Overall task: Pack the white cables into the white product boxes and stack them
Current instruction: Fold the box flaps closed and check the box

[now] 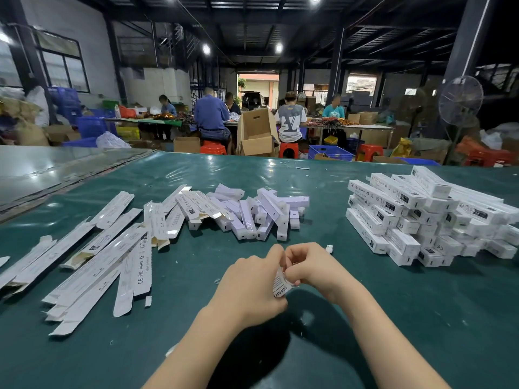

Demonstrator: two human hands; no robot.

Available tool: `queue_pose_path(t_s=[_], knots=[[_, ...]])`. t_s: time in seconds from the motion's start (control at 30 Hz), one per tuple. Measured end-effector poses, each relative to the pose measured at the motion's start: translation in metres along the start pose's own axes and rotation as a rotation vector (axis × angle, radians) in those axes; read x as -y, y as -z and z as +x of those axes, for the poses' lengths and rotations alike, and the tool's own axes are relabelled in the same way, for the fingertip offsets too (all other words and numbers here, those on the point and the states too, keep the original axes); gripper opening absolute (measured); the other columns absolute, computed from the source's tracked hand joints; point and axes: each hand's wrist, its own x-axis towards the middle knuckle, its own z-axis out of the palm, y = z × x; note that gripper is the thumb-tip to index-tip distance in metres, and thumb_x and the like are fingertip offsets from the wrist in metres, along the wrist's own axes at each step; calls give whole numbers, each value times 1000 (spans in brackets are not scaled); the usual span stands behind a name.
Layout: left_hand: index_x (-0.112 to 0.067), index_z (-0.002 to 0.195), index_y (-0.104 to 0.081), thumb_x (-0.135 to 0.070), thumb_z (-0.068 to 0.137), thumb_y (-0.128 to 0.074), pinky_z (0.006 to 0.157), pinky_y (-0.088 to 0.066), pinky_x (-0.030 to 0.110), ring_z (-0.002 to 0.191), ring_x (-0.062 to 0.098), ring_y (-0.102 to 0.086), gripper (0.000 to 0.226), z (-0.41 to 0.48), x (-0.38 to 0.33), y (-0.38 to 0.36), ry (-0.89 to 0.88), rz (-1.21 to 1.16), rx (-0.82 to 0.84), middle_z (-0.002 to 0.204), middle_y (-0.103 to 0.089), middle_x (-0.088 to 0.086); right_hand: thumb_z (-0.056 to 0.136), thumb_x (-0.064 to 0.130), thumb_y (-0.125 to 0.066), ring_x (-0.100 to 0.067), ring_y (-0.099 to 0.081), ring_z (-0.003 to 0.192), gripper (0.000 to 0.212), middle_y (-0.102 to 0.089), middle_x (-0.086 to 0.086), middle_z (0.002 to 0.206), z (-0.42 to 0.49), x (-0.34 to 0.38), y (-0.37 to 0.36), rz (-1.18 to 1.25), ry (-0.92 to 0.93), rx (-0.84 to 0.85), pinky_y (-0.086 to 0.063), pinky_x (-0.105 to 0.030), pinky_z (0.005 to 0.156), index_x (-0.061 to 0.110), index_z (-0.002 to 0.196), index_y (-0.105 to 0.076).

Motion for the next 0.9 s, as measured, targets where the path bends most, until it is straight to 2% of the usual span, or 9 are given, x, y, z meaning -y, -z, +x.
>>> queue_pose_path(t_s=[0.1, 0.2, 0.3, 0.43, 0.57, 0.67, 0.8, 0.9], knots=[[-36, 89, -30, -32, 69, -59, 67, -46, 35, 73, 23, -51, 35, -2, -1, 5, -26, -129, 0, 78, -65, -3, 50, -7, -50, -10, -48, 48, 22, -55, 2, 52, -5, -7, 5, 162, 23, 62, -40, -16, 49, 14, 47, -53], [-43, 84, -34, -28, 70, -60, 65, -45, 34, 66, 21, -49, 33, -4, 1, 9, -61, -242, -16, 72, -65, -1, 55, -9, -59, -11, -57, 54, 24, -62, 1, 58, -8, -9, 13, 229, 67, 131, -46, -17, 57, 14, 50, -63], [-37, 89, -39, -28, 73, -61, 62, -42, 31, 61, 21, -46, 29, -4, 3, 11, -76, -286, -44, 67, -62, -1, 60, -6, -64, -13, -64, 61, 17, -68, -3, 63, -9, -10, 18, 307, 88, 162, -52, -20, 63, 10, 57, -70], [-32, 89, -41, -25, 71, -62, 57, -38, 27, 57, 14, -43, 29, -3, 3, 10, -71, -301, -79, 55, -54, -11, 66, -3, -59, -15, -65, 69, 17, -69, -6, 72, -11, -12, 19, 416, 93, 210, -53, -24, 71, 8, 66, -73], [-35, 84, -41, -25, 71, -63, 54, -35, 26, 52, 9, -40, 28, -3, 3, 11, -80, -316, -75, 52, -52, -21, 64, -4, -60, -9, -56, 56, 22, -64, 0, 62, -10, -9, 12, 421, 100, 180, -45, -16, 56, 14, 57, -69], [-37, 84, -42, -23, 70, -63, 57, -39, 27, 53, 10, -42, 29, -3, 1, 12, -88, -325, -74, 52, -52, -18, 61, -2, -63, -8, -49, 49, 19, -61, -1, 57, -8, -9, 11, 429, 76, 96, -40, -15, 48, 16, 53, -66], [-39, 82, -38, -24, 70, -63, 59, -40, 28, 58, 15, -44, 31, -3, 1, 14, -72, -306, -72, 55, -52, -15, 59, -6, -68, -7, -47, 47, 22, -60, -2, 56, -7, -7, 10, 392, 83, 29, -40, -15, 47, 15, 52, -65], [-39, 84, -34, -27, 72, -61, 61, -38, 28, 65, 18, -48, 32, -3, 1, 14, -56, -267, -63, 64, -57, -11, 70, -15, -66, -8, -47, 47, 34, -60, -3, 58, -7, -4, 11, 314, 67, 14, -41, -16, 48, 14, 52, -66]])
